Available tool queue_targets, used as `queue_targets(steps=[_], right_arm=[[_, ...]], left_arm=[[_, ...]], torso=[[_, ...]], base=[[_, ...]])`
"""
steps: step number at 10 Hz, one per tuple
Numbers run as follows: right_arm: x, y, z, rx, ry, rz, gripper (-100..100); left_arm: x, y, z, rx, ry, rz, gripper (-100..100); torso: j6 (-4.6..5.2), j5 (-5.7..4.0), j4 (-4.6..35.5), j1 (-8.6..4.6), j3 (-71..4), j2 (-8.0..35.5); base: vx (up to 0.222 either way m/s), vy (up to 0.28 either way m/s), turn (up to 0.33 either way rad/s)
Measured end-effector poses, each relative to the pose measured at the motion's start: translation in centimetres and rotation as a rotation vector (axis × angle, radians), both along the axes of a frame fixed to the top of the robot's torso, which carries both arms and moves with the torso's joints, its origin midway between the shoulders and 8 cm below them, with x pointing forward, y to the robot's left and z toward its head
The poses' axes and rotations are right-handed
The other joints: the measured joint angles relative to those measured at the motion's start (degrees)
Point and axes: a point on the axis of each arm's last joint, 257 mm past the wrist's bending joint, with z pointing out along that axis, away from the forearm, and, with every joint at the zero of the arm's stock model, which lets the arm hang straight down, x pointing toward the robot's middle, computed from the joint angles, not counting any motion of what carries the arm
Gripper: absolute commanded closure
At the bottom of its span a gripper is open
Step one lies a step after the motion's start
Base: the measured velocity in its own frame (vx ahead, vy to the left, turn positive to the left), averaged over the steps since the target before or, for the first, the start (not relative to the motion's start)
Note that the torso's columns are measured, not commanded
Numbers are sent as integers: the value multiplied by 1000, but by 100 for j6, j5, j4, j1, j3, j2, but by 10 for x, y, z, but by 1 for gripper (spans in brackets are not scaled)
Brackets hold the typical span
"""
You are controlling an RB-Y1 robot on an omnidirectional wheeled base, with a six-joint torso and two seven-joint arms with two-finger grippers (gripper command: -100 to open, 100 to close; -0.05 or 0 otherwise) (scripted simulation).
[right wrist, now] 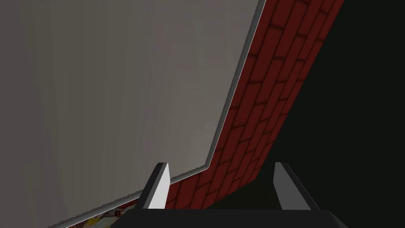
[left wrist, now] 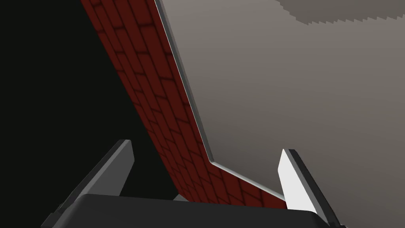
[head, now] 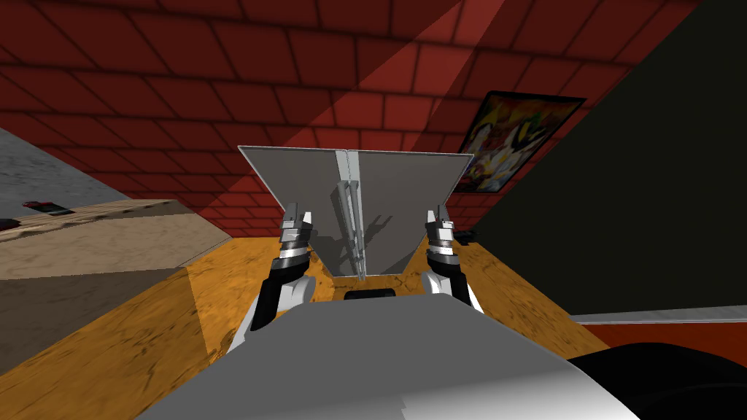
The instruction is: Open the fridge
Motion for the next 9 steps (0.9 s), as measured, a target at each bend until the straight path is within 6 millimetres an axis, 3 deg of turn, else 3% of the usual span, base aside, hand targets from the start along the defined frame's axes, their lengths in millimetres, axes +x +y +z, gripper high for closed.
queue_targets(steps=[2,9], right_arm=[[0,0,0,0,0,0,0],[0,0,0,0,0,0,0]], left_arm=[[0,0,0,0,0,0,0],[0,0,0,0,0,0,0]], torso=[[0,0,600,0,-1200,597],[0,0,3537,0,-7073,3539]], base=[[0,0,0],[0,0,0]])
